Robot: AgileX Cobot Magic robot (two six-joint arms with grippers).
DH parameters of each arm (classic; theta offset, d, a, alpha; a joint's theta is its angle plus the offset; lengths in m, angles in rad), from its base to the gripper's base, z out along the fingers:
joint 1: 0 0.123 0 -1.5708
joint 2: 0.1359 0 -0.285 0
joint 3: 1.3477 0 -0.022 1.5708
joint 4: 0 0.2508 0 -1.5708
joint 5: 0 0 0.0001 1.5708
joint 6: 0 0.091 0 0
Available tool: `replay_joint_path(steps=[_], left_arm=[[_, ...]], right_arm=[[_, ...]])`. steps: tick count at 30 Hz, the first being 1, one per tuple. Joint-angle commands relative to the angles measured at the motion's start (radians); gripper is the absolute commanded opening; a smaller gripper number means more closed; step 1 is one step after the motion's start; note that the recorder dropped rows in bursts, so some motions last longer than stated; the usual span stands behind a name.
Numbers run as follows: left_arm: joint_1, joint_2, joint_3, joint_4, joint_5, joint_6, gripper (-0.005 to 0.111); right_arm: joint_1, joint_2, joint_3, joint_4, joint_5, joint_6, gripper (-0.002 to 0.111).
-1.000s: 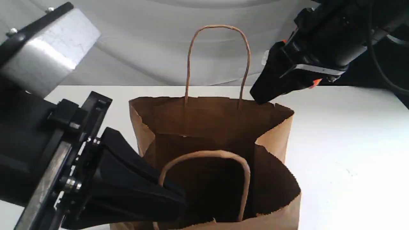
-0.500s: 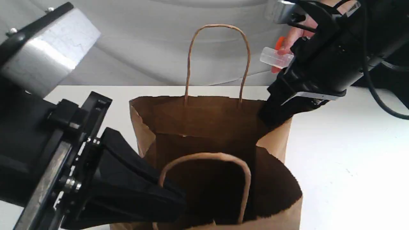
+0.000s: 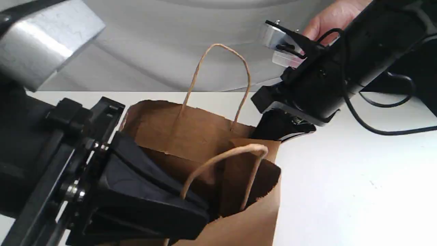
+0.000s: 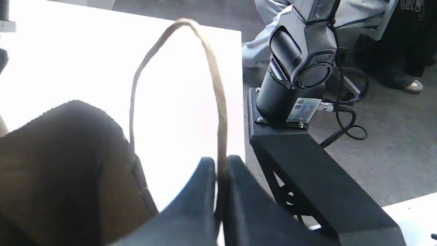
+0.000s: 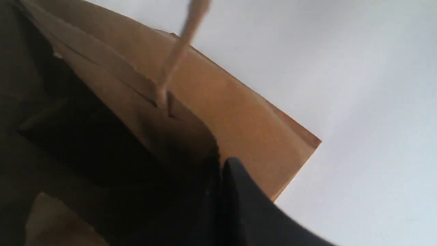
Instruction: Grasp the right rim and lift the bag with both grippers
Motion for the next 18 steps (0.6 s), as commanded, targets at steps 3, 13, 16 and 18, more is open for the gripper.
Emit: replay_joint_path(steps=[3, 13, 16, 18], left_arm=[[-0.006, -0.002, -0.068, -0.015, 0.010, 0.001, 0.000], [-0.006, 0.000, -0.201, 0.086, -0.017, -0.048, 0.000], [-0.006, 0.000, -0.201, 0.086, -0.028, -0.048, 0.000], [-0.006, 0.000, -0.201, 0.086, -0.032, -0.048, 0.000]], right_arm=[[-0.086, 0.019, 0.002, 0.106, -0.006, -0.031, 0.000], [-0.165, 0.019, 0.002, 0.168, -0.006, -0.035, 0.000], [-0.165, 0.019, 0.002, 0.168, -0.006, -0.032, 0.000], [-0.165, 0.026, 0.002, 0.168, -0.006, -0.031, 0.000]])
